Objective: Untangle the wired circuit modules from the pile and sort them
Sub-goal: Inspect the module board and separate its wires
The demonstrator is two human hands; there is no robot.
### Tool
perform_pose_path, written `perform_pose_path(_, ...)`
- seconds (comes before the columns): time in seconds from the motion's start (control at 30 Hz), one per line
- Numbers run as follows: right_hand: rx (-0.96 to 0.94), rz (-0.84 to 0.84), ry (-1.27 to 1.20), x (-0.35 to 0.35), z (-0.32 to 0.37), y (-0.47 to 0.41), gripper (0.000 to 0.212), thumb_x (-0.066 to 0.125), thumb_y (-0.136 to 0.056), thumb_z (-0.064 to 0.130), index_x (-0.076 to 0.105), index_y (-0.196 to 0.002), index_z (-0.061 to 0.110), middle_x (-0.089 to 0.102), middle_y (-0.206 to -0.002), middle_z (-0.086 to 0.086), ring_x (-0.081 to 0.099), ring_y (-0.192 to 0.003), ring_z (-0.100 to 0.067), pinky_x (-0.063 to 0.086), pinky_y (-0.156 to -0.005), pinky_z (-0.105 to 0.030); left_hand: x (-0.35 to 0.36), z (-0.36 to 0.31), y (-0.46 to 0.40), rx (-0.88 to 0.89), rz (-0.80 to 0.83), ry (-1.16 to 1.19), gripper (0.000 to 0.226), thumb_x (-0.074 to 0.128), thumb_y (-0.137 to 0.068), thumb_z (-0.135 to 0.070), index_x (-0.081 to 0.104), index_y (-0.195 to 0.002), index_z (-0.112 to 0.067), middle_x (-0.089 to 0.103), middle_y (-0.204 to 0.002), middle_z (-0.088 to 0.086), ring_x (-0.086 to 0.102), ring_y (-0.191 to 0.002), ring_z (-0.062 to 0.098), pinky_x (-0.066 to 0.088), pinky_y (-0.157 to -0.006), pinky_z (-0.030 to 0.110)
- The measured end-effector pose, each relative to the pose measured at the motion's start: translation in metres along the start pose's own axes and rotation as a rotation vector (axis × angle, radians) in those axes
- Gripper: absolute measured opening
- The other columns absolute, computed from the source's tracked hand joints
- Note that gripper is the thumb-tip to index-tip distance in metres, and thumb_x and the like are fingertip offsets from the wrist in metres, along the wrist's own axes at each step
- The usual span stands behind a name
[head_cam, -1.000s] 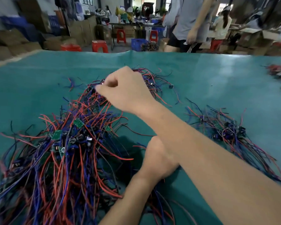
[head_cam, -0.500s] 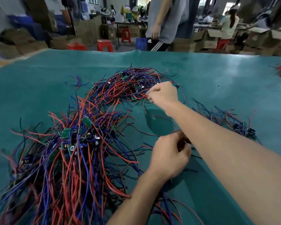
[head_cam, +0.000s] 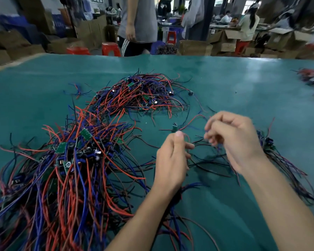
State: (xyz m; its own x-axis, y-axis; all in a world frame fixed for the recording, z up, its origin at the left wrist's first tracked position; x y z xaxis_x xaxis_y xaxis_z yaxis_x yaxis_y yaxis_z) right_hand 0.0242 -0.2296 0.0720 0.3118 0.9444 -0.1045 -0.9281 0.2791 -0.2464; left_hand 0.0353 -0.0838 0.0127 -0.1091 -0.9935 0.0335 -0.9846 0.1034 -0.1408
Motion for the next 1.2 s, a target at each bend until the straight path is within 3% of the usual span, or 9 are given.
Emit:
perform_pose_path(0.2,0.102,0.632,0.025,0.015,-0.007,0.029,0.007,0.059,-0.054,0.012,0.064,-0.057,0.014,0.056,-0.052,-0.009,0.051,-0.047,-0.014,0.039,-0.049,-0.023,-0.001,0.002,-0.005,-0.048,-0.014,0.003,0.03,0.048,-0.104,-0.034,0.063,-0.092,-0.011,0.071,-0.07,-0.003,0.059,-0.055,0.01,0.045,-0.05,0.029)
perform_pose_path(0.33,0.206,0.853,0.094,0.016,-0.015,0.036,0.008,0.061,-0.061,0.011,0.066,-0.065,0.015,0.065,-0.061,-0.01,0.059,-0.054,-0.016,0.041,-0.052,-0.025,-0.002,0.003,-0.006,-0.001,-0.019,-0.124,0.011,0.062,-0.096,-0.017,0.066,-0.09,-0.01,0.065,-0.057,-0.009,0.053,-0.048,0.001,0.045,-0.055,0.021)
perform_pose_path(0.4,0.241,0.763,0.209,0.011,-0.023,0.03,0.008,0.062,-0.07,0.01,0.068,-0.069,0.015,0.071,-0.066,-0.011,0.059,-0.054,-0.016,0.039,-0.048,-0.024,-0.002,0.002,-0.006,-0.001,-0.03,-0.131,0.008,0.061,-0.095,-0.01,0.065,-0.088,-0.012,0.068,-0.061,-0.008,0.058,-0.052,0.002,0.05,-0.06,0.024)
perform_pose_path(0.5,0.237,0.377,0.391,-0.004,-0.039,0.016,0.015,0.07,-0.086,0.022,0.072,-0.074,0.013,0.066,-0.058,-0.002,0.053,-0.05,-0.018,0.033,-0.044,-0.023,0.0,0.001,-0.003,0.016,-0.014,-0.125,0.014,0.054,-0.095,-0.006,0.06,-0.089,-0.017,0.071,-0.066,0.001,0.062,-0.06,0.015,0.054,-0.07,0.041)
perform_pose_path(0.63,0.313,0.111,0.132,-0.002,-0.045,0.013,0.029,0.06,-0.102,0.034,0.073,-0.088,0.011,0.064,-0.068,-0.003,0.054,-0.048,-0.015,0.032,-0.038,-0.023,0.007,-0.002,0.0,0.066,0.095,-0.129,0.017,0.051,-0.088,-0.008,0.056,-0.081,-0.022,0.064,-0.057,0.0,0.051,-0.054,0.018,0.052,-0.061,0.045)
perform_pose_path(0.73,0.421,0.056,-0.202,0.007,-0.041,0.015,0.017,0.06,-0.102,0.023,0.071,-0.092,0.014,0.073,-0.08,-0.008,0.062,-0.056,-0.016,0.042,-0.043,-0.025,0.011,-0.003,0.002,0.088,0.169,-0.148,0.011,0.046,-0.075,-0.014,0.055,-0.076,-0.02,0.06,-0.053,-0.001,0.052,-0.053,0.018,0.049,-0.059,0.037)
perform_pose_path(0.9,0.296,0.005,-0.288,0.006,-0.031,0.015,0.012,0.066,-0.093,0.001,0.075,-0.092,0.009,0.074,-0.081,-0.006,0.067,-0.065,-0.013,0.049,-0.049,-0.021,0.013,-0.002,0.003,0.101,0.195,-0.203,0.009,0.044,-0.069,-0.02,0.053,-0.07,-0.015,0.058,-0.052,0.003,0.05,-0.052,0.022,0.046,-0.059,0.039)
perform_pose_path(1.03,0.331,0.093,-0.403,0.006,-0.031,0.015,0.015,0.065,-0.093,0.003,0.076,-0.088,0.012,0.077,-0.089,-0.009,0.066,-0.064,-0.014,0.051,-0.052,-0.02,0.013,-0.002,0.002,0.092,0.202,-0.179,0.01,0.043,-0.07,-0.022,0.052,-0.068,-0.019,0.048,-0.054,-0.003,0.039,-0.055,0.018,0.035,-0.056,0.038)
perform_pose_path(1.2,0.324,0.172,-0.41,0.006,-0.033,0.015,0.021,0.07,-0.087,0.007,0.075,-0.108,0.007,0.077,-0.096,-0.012,0.067,-0.074,-0.016,0.049,-0.057,-0.023,0.014,-0.003,0.004,0.077,0.279,-0.133,0.017,0.041,-0.077,-0.022,0.057,-0.071,-0.02,0.046,-0.055,-0.011,0.036,-0.056,0.013,0.03,-0.056,0.033)
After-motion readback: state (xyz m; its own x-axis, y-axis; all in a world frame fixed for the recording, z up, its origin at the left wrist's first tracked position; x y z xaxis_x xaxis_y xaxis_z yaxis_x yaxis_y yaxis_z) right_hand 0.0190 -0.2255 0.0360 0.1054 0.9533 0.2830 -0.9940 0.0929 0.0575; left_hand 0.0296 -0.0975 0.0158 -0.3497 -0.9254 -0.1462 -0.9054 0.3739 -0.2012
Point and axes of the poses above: each hand's wrist, its own y-axis away from the middle knuckle, its own x-axis out of the palm, z = x × y, the point moved 4 cm from there along -y, towards the middle knuckle
